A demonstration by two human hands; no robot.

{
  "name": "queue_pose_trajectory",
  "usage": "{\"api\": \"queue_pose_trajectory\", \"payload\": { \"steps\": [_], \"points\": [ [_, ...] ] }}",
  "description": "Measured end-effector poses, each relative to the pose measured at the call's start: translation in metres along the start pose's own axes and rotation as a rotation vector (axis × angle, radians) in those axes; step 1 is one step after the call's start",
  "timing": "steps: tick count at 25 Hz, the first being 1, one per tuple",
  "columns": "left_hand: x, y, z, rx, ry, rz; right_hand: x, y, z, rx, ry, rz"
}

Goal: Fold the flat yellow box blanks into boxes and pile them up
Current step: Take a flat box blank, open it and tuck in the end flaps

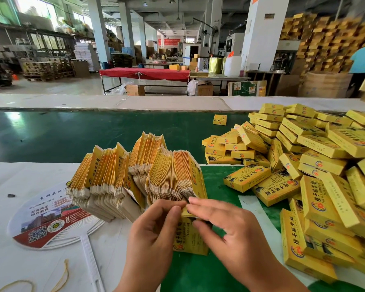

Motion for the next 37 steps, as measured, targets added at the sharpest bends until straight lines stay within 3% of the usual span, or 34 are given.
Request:
{"api": "queue_pose_trajectory", "payload": {
  "steps": [6,9,16,23,26,28,31,34,37],
  "points": [
    [0.001,0.000,-0.002,0.042,-0.049,0.008,-0.001,-0.001,0.002,0.047,-0.011,-0.097],
    [0.000,0.000,-0.010,0.116,-0.125,-0.053,0.004,-0.001,0.011,-0.048,0.051,-0.054],
    [0.000,0.014,-0.026,0.157,-0.372,-0.402,0.012,-0.015,0.043,-0.367,0.458,0.150],
    [-0.008,-0.002,-0.030,0.292,-0.343,-0.194,0.012,-0.005,0.037,-0.342,0.550,0.001],
    [-0.008,-0.002,-0.031,0.295,-0.349,-0.197,0.009,-0.007,0.029,-0.352,0.539,-0.009],
    [-0.006,0.001,-0.030,0.173,-0.308,-0.206,0.004,-0.020,0.027,-0.279,0.545,-0.009],
    [-0.004,-0.004,-0.025,-0.099,-0.171,-0.085,0.007,-0.054,0.033,-0.026,0.585,-0.037],
    [-0.003,-0.001,-0.020,-0.124,-0.111,-0.101,0.023,-0.082,0.032,0.214,0.697,-0.082],
    [0.002,0.005,-0.014,-0.117,-0.086,-0.205,0.033,-0.090,0.027,0.502,0.737,-0.242]
  ]
}}
Point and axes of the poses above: each hand's wrist, its own x-axis away from the middle knuckle, its own y-axis out of the palm, z = x × y, the point moved 5 cm from there along -x, towards the middle knuckle, and after that the axes turned 6 degrees about -y, right-handed, at the moved point
